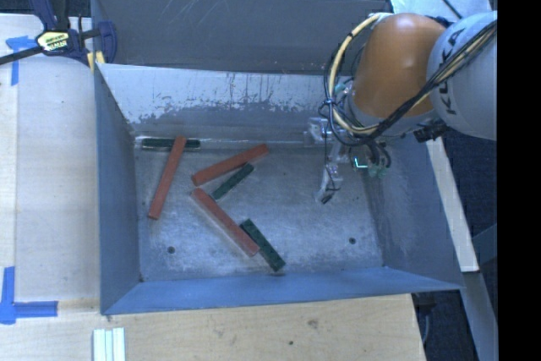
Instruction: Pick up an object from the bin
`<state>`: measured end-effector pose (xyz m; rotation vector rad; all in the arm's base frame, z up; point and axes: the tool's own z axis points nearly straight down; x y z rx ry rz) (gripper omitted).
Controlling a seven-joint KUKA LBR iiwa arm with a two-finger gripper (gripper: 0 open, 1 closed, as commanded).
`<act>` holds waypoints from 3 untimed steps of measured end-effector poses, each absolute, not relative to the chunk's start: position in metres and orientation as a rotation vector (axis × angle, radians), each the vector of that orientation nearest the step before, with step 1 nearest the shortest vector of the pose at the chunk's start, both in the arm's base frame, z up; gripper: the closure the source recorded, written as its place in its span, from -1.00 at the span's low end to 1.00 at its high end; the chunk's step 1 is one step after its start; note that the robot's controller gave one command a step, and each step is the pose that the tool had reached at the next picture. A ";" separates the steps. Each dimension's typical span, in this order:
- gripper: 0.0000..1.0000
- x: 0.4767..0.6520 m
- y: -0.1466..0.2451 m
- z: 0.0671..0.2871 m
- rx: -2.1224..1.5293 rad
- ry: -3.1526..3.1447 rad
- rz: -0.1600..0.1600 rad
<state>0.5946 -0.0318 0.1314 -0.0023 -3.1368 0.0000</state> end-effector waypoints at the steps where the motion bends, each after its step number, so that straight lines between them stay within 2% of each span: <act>1: -1.00 0.601 0.050 0.096 0.090 -3.139 -0.006; 2: -1.00 0.618 0.116 0.069 0.311 -3.131 -0.004; 3: 1.00 0.619 0.114 0.072 0.304 -3.135 -0.003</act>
Offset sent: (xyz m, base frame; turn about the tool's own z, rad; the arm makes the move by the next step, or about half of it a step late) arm 0.0064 0.0766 -0.0332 -0.0509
